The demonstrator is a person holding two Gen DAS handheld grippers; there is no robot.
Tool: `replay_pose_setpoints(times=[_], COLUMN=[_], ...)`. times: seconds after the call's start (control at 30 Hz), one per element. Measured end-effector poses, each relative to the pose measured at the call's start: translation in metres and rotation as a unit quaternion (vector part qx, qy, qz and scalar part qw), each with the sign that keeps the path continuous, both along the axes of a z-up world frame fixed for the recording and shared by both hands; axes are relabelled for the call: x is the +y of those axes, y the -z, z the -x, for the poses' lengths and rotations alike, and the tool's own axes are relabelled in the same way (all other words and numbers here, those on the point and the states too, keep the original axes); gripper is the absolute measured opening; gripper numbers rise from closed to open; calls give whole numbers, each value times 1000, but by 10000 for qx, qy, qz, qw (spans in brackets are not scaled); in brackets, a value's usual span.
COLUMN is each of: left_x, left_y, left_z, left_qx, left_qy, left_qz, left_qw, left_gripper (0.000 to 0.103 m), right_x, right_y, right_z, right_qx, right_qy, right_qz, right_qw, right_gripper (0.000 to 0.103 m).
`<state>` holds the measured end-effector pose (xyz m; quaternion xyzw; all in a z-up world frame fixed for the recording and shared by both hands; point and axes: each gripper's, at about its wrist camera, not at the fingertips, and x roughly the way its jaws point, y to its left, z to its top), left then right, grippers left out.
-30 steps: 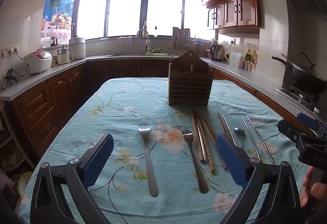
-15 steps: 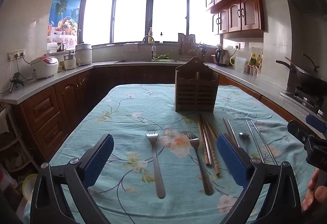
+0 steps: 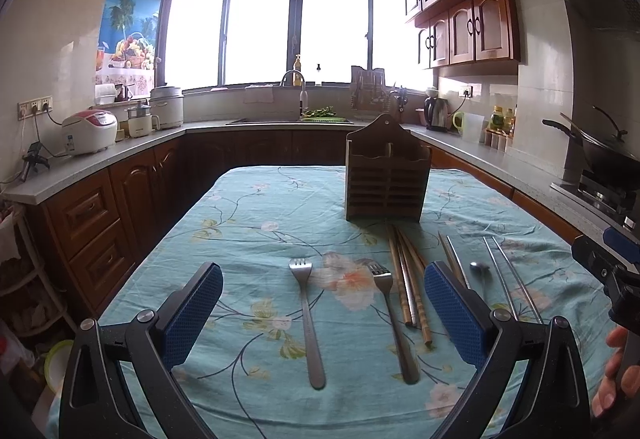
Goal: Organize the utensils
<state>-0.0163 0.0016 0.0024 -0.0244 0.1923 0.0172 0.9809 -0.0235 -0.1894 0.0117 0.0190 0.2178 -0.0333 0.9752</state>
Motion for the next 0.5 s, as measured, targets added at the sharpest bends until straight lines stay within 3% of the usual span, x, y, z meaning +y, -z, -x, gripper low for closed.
replay_pose_setpoints(times=[0.5], left_x=[-2], left_y=[2], left_z=[2], left_qx=[-43], left_qy=[4], left_qz=[-25], left_qw=[10000], left_gripper=[102], right_x=[3], right_y=[2], right_z=[5], right_qx=[-88], right_qy=[-111], right_qz=[-10], right_qw=[9999], right_gripper=[103])
